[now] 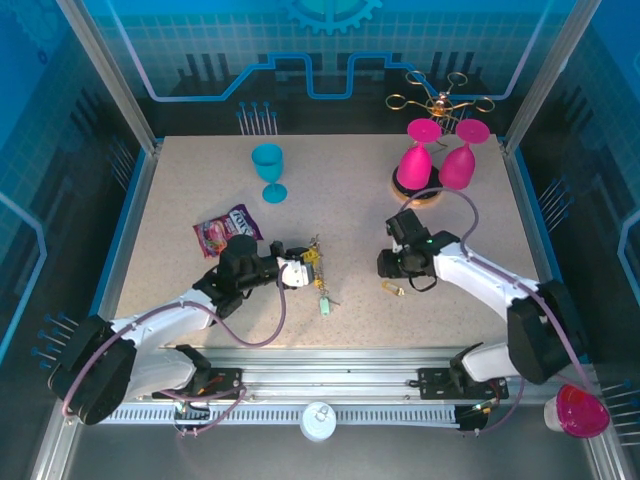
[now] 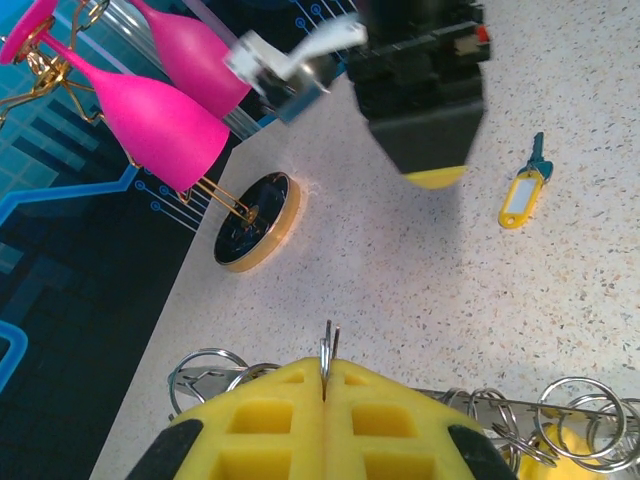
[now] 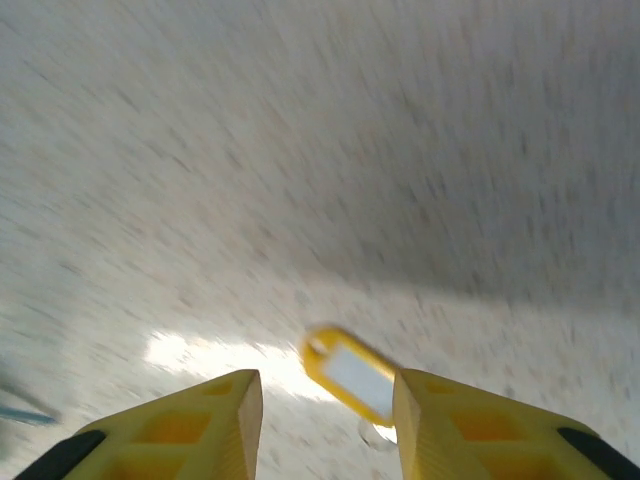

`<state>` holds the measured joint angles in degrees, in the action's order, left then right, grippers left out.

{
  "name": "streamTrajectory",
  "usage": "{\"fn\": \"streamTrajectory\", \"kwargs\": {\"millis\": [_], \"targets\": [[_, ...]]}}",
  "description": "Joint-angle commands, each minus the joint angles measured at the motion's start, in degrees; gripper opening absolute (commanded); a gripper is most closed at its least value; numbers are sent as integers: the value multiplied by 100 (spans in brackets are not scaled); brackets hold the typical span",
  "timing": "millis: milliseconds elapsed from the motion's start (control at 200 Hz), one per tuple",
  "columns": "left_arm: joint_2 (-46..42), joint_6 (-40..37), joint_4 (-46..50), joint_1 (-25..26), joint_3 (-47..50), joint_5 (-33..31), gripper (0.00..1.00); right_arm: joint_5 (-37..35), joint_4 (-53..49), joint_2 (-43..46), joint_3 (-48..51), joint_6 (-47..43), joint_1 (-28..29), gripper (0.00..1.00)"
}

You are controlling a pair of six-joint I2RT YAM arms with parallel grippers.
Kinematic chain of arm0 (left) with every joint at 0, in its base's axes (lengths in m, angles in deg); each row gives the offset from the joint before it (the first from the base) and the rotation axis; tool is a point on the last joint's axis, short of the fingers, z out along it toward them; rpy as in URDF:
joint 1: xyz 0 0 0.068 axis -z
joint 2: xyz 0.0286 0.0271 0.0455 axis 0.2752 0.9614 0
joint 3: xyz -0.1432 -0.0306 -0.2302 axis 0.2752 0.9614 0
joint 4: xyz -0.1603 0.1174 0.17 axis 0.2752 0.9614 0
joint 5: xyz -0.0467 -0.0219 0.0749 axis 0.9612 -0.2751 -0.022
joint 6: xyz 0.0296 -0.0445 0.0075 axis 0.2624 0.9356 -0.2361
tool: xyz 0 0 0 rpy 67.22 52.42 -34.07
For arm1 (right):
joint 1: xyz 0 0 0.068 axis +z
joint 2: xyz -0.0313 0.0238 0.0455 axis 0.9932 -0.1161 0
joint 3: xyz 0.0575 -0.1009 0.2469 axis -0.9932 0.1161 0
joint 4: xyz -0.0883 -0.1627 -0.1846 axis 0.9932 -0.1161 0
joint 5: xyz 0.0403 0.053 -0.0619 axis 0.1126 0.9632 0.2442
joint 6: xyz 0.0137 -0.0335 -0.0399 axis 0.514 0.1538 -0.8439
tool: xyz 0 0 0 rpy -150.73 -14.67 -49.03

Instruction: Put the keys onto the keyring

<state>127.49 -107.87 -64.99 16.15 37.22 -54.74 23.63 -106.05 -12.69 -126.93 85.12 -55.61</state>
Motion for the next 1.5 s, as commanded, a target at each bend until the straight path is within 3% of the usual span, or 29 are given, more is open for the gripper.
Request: {"fn": "streamTrajectory", "kwargs": {"millis": [0, 145, 450, 610, 916, 1496], "targets": [[68, 178, -137, 31, -151, 38, 0, -111, -1062, -282, -208, 205, 40, 41], [87, 233, -117, 40, -161, 95, 0, -356, -1194, -561, -316, 720, 89, 41], [110, 258, -109, 39, -176, 164, 0, -485, -1175, -270, -250, 3142, 214, 45], [87, 258, -90, 40, -172, 177, 0, -343, -827, -79, -126, 4060, 59, 39], [84, 223, -39, 33, -185, 230, 0, 162, -502, -259, 221, 4642, -114, 33], [121, 178, 20, 33, -197, 254, 0, 170, -255, -578, 272, 4609, -184, 19]]}}
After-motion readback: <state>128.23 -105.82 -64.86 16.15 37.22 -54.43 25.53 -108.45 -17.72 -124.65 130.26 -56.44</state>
